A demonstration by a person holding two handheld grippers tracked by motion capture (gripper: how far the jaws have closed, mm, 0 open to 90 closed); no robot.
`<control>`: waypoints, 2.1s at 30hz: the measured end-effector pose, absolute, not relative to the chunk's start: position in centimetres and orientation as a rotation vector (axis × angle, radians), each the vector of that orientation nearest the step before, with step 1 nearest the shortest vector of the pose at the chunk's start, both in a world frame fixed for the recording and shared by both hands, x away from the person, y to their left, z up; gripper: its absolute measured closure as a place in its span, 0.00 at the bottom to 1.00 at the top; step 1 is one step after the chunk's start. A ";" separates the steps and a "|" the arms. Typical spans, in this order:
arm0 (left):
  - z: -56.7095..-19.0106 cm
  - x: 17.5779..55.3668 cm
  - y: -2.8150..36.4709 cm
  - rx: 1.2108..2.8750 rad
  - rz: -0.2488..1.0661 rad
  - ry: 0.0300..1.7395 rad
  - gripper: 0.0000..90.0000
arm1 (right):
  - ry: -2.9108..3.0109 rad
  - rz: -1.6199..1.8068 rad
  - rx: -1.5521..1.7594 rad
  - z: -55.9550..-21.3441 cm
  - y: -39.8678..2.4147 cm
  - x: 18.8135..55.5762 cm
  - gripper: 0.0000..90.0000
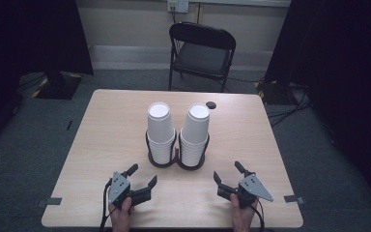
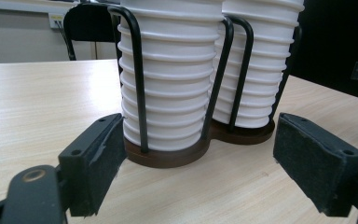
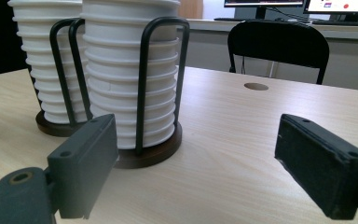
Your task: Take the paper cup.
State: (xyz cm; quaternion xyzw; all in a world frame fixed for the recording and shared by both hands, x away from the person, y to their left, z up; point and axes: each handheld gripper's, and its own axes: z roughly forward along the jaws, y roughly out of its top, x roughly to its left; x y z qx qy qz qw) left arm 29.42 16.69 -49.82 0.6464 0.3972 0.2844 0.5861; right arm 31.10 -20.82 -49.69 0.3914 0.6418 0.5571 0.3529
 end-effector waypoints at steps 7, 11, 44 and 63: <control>-49.8 29.6 16.5 1.524 0.658 0.931 0.17 | 1.688 1.427 1.014 -49.6 -20.7 30.8 0.14; -49.8 29.4 16.6 1.517 0.666 0.917 0.17 | 1.687 1.411 1.019 -49.6 -20.7 30.8 0.14; -49.8 29.3 16.7 1.511 0.652 0.890 0.18 | 1.816 1.482 1.015 -45.9 -17.9 32.3 0.24; -49.8 29.3 16.7 1.517 0.643 0.883 0.18 | 1.810 1.590 0.962 -41.3 -17.6 34.2 0.25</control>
